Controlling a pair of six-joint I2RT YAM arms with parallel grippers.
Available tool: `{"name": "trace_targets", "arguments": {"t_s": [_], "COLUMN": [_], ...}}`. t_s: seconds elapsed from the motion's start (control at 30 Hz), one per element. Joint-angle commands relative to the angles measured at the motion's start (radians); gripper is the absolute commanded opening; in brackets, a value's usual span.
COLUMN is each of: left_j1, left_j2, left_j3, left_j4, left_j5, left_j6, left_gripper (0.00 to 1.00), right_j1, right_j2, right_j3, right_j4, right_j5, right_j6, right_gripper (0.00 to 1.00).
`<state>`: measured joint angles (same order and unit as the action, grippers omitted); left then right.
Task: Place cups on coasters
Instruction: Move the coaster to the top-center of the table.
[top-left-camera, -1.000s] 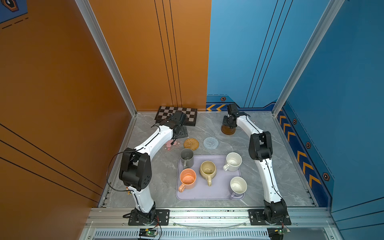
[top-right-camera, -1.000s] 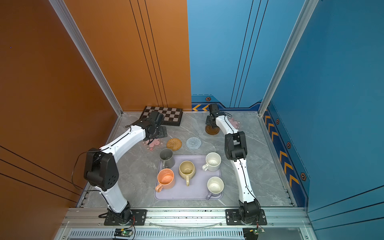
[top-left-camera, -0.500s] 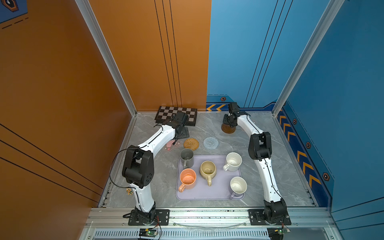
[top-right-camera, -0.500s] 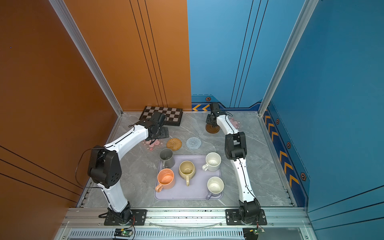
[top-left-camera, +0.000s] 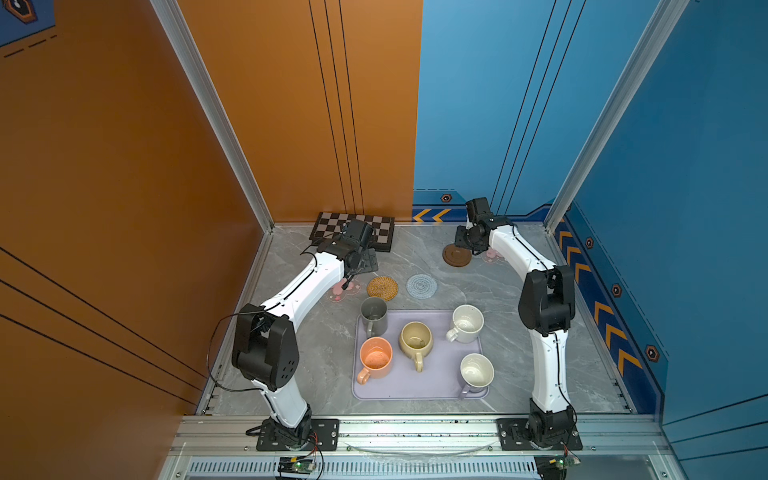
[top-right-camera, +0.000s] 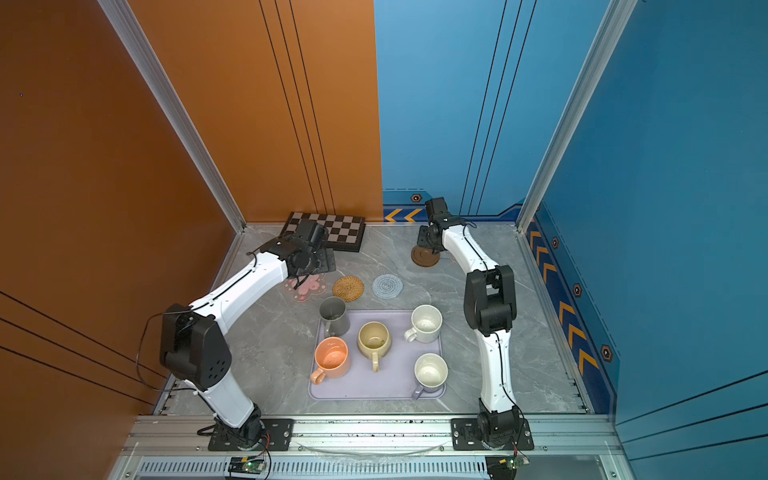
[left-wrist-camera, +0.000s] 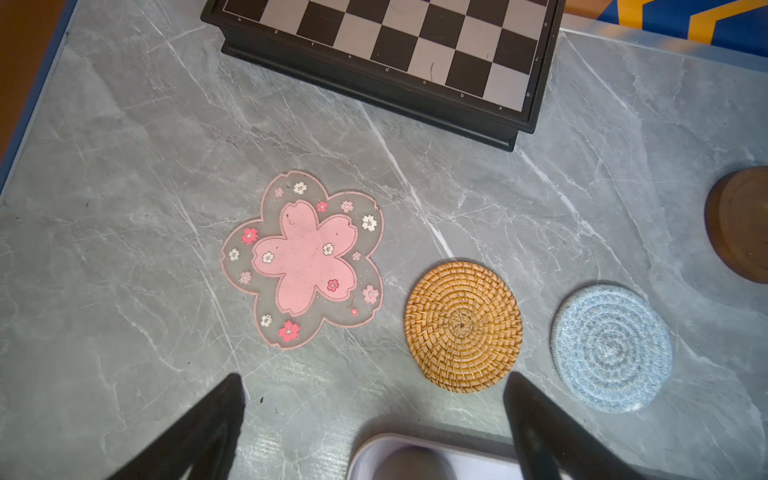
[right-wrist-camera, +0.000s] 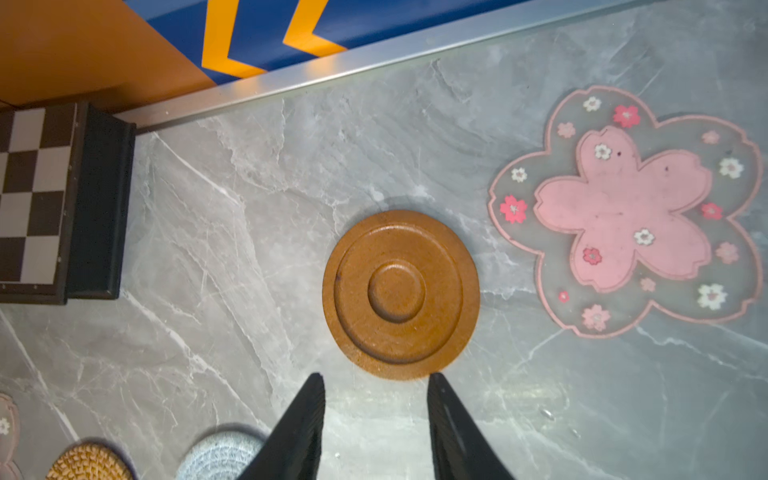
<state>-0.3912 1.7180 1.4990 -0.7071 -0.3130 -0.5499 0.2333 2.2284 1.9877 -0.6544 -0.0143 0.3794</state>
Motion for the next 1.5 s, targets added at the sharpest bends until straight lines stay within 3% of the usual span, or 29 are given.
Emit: {"name": "trace_targets", "arguments": {"t_s": [0.0,0.87,1.47], "left_j1": [-0.003,0.021,0.031], "left_j2": [-0.025,0.026,0.049], "left_j3": [-0.030,-0.008,0.006], "left_j4": [-0.015,-0.015,-0.017], "left_j5": [-0.013,0.011,0.013], "left_j6": [-0.005,-0.015,-0.012], "left_gripper": [0.98,0.98,0.98], "right_j1": [0.020,0.035,0.017], "right_j2": [0.001,0.094,0.217], "right_j3": [-0.070,-0.156,-0.027], "right_j4": [-0.036,-0.039,-0.039], "right_j5": [0.032,0.096,0.100], "right_j6": [-0.046,-0.048,-0.011], "right_gripper": [0.43,0.39,0.40]}}
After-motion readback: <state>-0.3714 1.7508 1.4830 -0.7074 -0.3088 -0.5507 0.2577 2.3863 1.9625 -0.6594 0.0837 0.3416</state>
